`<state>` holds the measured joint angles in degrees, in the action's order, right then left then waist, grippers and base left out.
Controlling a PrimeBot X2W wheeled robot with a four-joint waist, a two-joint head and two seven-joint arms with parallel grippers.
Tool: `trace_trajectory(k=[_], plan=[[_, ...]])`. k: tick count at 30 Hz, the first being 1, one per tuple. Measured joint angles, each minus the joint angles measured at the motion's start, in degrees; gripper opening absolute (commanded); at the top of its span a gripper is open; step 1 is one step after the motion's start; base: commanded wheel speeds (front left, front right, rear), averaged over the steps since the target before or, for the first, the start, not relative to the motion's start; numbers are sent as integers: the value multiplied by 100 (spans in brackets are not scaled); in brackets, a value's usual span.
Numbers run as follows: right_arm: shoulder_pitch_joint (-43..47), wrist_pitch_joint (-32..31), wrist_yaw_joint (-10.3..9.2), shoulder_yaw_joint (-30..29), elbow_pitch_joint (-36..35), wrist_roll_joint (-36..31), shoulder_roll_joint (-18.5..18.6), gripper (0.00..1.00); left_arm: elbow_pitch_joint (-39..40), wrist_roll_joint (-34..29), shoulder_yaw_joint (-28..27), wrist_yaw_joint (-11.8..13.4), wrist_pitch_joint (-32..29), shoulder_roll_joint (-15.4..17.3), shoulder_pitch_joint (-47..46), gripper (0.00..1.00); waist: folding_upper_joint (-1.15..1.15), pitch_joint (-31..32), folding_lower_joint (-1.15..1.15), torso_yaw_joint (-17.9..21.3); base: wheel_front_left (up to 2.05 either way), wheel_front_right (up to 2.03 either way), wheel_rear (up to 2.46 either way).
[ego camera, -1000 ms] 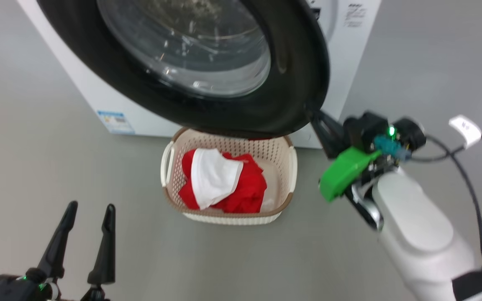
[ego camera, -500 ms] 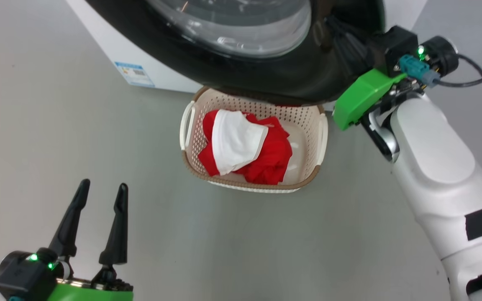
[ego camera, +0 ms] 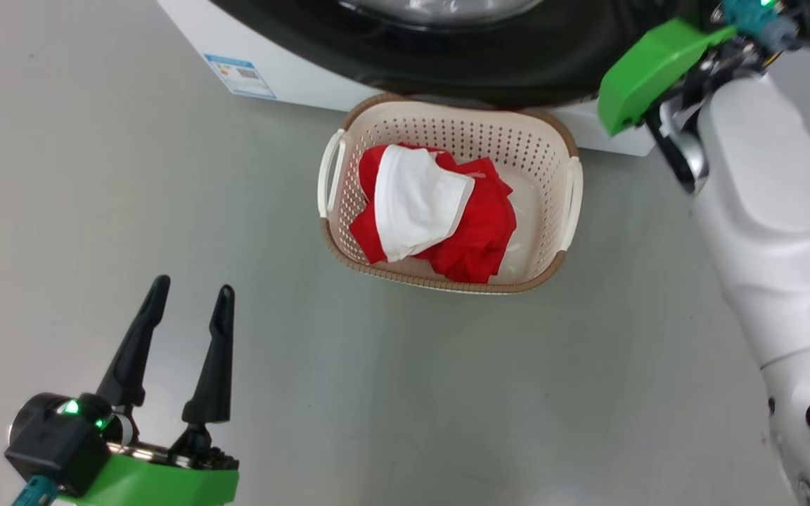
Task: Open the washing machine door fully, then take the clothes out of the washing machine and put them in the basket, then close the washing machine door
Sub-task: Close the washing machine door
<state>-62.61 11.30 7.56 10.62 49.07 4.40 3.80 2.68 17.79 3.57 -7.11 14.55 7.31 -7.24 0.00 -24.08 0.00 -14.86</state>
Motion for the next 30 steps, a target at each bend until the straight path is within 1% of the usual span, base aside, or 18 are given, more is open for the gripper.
trace_trajectory(k=[9, 11, 16, 22, 25, 26, 27, 28, 29, 30], plan=[[-640, 120, 4, -509, 382, -548, 27, 0, -21, 45, 93, -5, 0, 4, -145, 100, 0, -214, 0, -87, 0, 0, 0], [-710, 226, 49, -667, 491, -733, -9, 0, -42, 54, 145, -5, 0, 7, -159, 100, 0, -257, 0, -119, 0, 0, 0], [-726, 298, 52, -810, 641, -973, -57, 0, -82, 54, 144, -5, 0, 13, -246, 100, 0, -252, 0, -111, 0, 0, 0], [-661, 333, 49, -775, 695, -965, -53, 0, -215, 102, 196, -5, 0, 64, -246, 100, 0, -154, 0, -44, 0, 0, 0], [-425, 334, 37, -584, 408, -575, 21, 0, -287, 107, 200, -5, 0, 73, -245, 100, 0, -58, 0, 0, 0, 0, 0], [-306, 334, 23, -553, 298, -438, 35, 11, -310, 123, 199, -5, 0, 74, -245, 100, 0, -24, 0, 18, 0, 0, 0], [-166, 334, 13, -524, 198, -348, 45, 14, -335, 137, 199, -5, 0, 74, -244, 100, 0, 13, 0, 38, 0, 0, 0], [-1, 334, 13, -516, 96, -249, 45, 21, -361, 138, 199, -5, 0, 75, -244, 100, 0, 53, 0, 59, 0, 0, 0], [170, 334, 13, -512, 0, -163, 41, 32, -385, 138, 194, -5, 0, 76, -242, 100, 0, 93, 0, 82, 0, 0, 0], [344, 334, 13, -506, -97, -85, 38, 40, -413, 138, 185, -5, 0, 77, -240, 100, 0, 135, 0, 109, 0, 0, 0]])
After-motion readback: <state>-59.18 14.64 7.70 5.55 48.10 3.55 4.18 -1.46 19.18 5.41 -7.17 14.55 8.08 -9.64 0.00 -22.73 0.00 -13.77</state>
